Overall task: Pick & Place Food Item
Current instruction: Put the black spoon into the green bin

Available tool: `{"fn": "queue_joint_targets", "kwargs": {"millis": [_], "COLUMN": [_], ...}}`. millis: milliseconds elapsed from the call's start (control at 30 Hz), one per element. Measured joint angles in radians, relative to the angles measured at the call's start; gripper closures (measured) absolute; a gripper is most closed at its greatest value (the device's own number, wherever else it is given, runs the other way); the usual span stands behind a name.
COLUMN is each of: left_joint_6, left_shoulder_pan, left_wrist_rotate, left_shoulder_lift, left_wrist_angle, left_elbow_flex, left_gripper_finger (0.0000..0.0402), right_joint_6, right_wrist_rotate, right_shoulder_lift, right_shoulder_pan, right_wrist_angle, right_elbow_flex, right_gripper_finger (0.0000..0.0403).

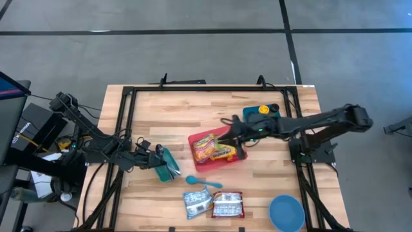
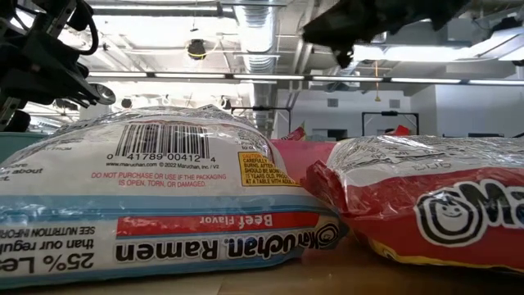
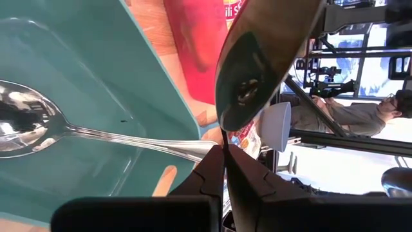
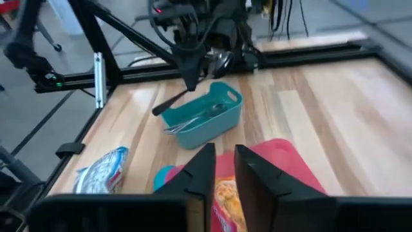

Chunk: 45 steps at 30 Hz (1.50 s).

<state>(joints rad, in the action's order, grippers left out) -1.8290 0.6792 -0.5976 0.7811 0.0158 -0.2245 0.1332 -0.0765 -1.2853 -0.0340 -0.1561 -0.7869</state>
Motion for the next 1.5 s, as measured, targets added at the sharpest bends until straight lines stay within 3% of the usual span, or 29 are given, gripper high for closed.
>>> {"fn": "queue_joint_targets", "kwargs": {"millis": [300, 733, 1300, 1500], "left_joint_6": [0.0, -0.001, -0.001, -0.001], "left_shoulder_pan": [0.0, 0.0, 0.0, 0.0], "left_wrist_rotate": [0.0, 0.0, -0.001, -0.001], "left_shoulder_lift": [0.0, 0.0, 0.0, 0.0], "left_wrist_angle": [0.0, 0.0, 0.0, 0.0], "left_elbow_flex": [0.0, 0.0, 0.0, 0.0], "left_gripper_finger": [0.0399, 0.0399, 0.0399, 0.0399], "right_joint_6": [-0.032, -0.037, -0.061, 0.004], "right_wrist_rotate": [0.085, 0.08, 0.077, 0.078], "right_shoulder_lift": [0.335, 0.72, 0.768, 0.765], "right_shoulder_pan": [0.003, -0.005, -0.004, -0.003], "right_wrist_angle": [-0.005, -0.009, -0.082, -0.084], "right_elbow_flex": [0.219, 0.446, 0.601, 0.626], "right_gripper_finger": [0.0399, 0.0401, 0.0401, 0.0401]}}
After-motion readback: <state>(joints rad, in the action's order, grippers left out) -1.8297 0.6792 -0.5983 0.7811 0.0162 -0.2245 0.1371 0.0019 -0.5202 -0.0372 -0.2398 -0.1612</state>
